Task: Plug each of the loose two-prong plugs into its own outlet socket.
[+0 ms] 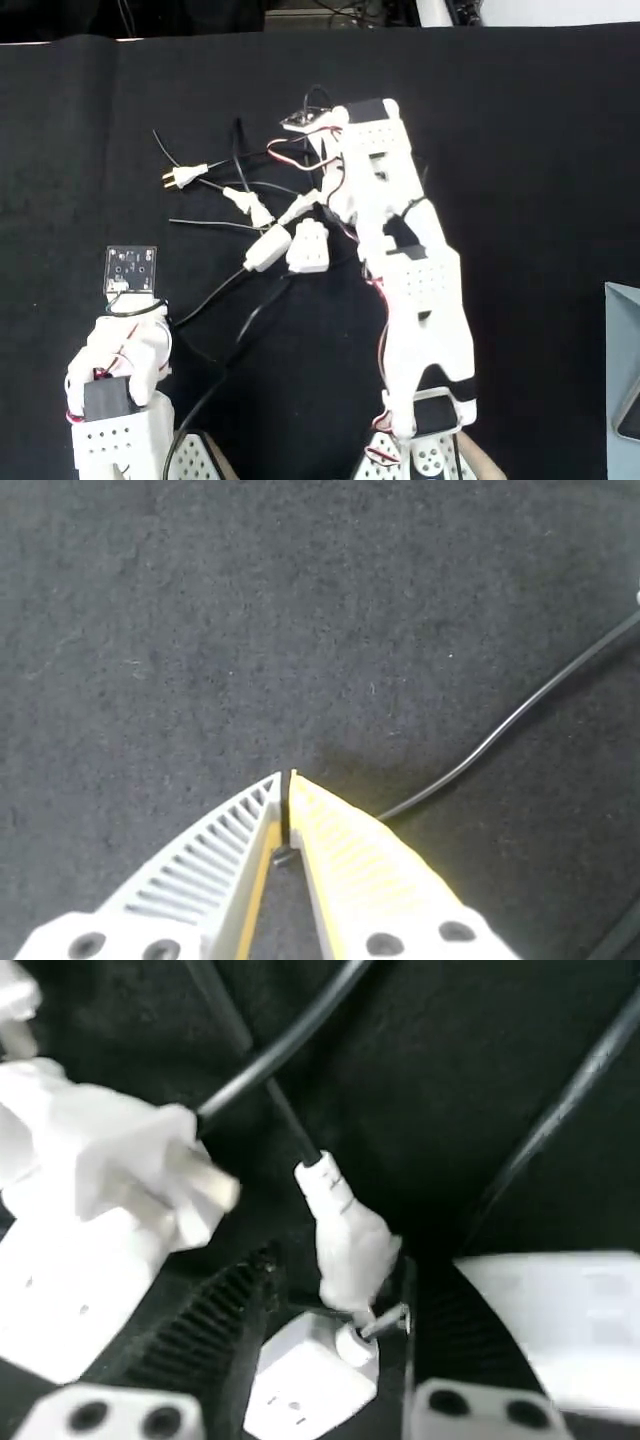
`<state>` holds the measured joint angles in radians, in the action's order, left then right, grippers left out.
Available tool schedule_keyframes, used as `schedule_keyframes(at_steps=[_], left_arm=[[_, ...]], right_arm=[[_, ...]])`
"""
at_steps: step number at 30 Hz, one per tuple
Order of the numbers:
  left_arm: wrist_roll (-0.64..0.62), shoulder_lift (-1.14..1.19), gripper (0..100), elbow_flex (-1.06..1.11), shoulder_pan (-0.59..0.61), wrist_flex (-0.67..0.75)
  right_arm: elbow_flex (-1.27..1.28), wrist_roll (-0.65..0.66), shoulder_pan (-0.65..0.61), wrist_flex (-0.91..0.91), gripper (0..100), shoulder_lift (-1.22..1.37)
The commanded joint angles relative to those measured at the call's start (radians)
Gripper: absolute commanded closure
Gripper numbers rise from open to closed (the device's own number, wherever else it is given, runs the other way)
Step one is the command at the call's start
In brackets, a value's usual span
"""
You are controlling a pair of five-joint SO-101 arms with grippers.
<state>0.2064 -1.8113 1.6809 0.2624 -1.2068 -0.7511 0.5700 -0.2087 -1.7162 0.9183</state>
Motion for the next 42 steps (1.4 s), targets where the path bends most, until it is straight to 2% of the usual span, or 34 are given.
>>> schedule_keyframes(at_steps=[1, 3, 7, 11, 16, 30, 38, 42], left_arm=[[0.006, -0.005, 97, 0.019, 0.010, 0.015], [0.006, -0.005, 97, 0.019, 0.010, 0.015], [0.006, -0.005, 97, 0.019, 0.010, 0.015], [0.006, -0.005, 97, 0.019, 0.010, 0.015], [0.006, -0.005, 97, 0.019, 0.010, 0.015], [0.006, -0.005, 97, 0.019, 0.008, 0.015], [0.006, -0.005, 97, 0.019, 0.008, 0.015], [0.006, -0.005, 97, 0.019, 0.007, 0.015]], right_arm=[[-0.030, -0.006, 0.015, 0.026, 81.2, 0.010], [-0.030, -0.005, 0.015, 0.046, 84.8, 0.018], [-0.059, -0.005, 0.017, 0.061, 99.1, 0.007], [-0.171, -0.008, 0.020, -0.040, 98.7, -0.033], [-0.182, -0.034, 0.020, -0.051, 98.7, -0.148], [0.496, -0.038, 0.021, -0.049, 98.7, -0.852], [0.756, -0.060, 0.133, -0.005, 98.7, -1.188], [0.892, -0.060, 0.141, -0.008, 98.7, -1.296]])
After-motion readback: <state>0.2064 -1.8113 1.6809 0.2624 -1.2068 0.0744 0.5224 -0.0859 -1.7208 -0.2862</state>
